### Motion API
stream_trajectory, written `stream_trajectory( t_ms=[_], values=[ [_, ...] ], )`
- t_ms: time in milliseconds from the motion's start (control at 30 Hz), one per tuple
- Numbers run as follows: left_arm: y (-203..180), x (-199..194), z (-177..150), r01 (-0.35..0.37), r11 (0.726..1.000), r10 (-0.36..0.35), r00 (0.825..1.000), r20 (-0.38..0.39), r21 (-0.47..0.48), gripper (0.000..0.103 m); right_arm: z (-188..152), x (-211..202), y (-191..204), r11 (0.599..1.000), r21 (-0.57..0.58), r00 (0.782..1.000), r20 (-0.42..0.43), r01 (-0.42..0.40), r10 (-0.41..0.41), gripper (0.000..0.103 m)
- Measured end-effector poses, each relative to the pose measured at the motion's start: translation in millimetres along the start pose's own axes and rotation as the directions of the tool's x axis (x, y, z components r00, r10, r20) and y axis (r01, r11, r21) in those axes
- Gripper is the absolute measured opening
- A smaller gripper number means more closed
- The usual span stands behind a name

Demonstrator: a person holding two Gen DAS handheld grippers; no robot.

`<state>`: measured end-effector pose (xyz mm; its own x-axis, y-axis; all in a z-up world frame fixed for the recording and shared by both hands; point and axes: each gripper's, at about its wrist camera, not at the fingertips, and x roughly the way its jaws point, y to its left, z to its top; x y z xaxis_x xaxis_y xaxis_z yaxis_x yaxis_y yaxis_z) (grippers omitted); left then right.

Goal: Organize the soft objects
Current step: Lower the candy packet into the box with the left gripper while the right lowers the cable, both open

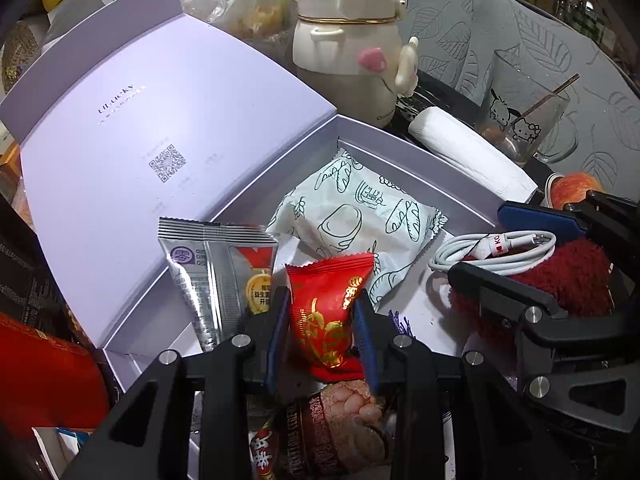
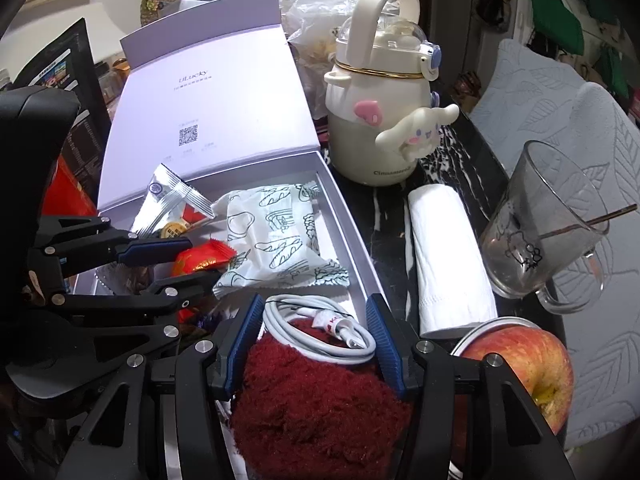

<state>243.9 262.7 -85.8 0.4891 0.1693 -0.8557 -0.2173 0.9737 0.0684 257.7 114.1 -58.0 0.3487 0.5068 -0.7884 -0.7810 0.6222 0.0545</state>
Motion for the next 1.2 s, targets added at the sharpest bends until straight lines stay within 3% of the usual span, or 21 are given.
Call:
stream_trajectory(
  t_ms=[433,600,800,900,1000,1200],
  values=[
    [-1.0,-26.8,-3.6,-0.034,0.999,0.033,0.997,0.066,0.012,0.031,-2.8,-15.3,5.7,0.998,-0.039,0.999,0.017,0.040,-0.039,0.056],
    [0.7,-31.3,2.2,-0.050,0.999,0.050,0.998,0.049,0.005,0.032,-1.5,-25.9,7.9,0.998,-0.037,0.998,0.028,0.054,-0.053,0.066],
    [1.2,-27.1,2.1,-0.074,0.997,0.075,0.996,0.042,-0.010,0.037,-2.5,-35.8,10.0,0.996,-0.037,0.997,0.028,0.079,-0.078,0.066],
    [-1.0,-30.6,1.7,-0.090,0.996,0.090,0.995,0.047,-0.008,0.045,-3.2,-38.7,9.4,0.995,-0.040,0.996,0.024,0.087,-0.086,0.066],
    [-0.1,-39.6,-0.3,-0.093,0.996,0.094,0.994,0.064,-0.014,0.061,-2.8,-43.8,8.8,0.995,-0.038,0.995,0.030,0.093,-0.092,0.066],
    [4.1,-65.5,-0.8,-0.081,0.996,0.084,0.991,0.105,-0.033,0.062,2.1,-61.5,11.3,0.993,-0.040,0.992,0.064,0.107,-0.105,0.066]
  ],
)
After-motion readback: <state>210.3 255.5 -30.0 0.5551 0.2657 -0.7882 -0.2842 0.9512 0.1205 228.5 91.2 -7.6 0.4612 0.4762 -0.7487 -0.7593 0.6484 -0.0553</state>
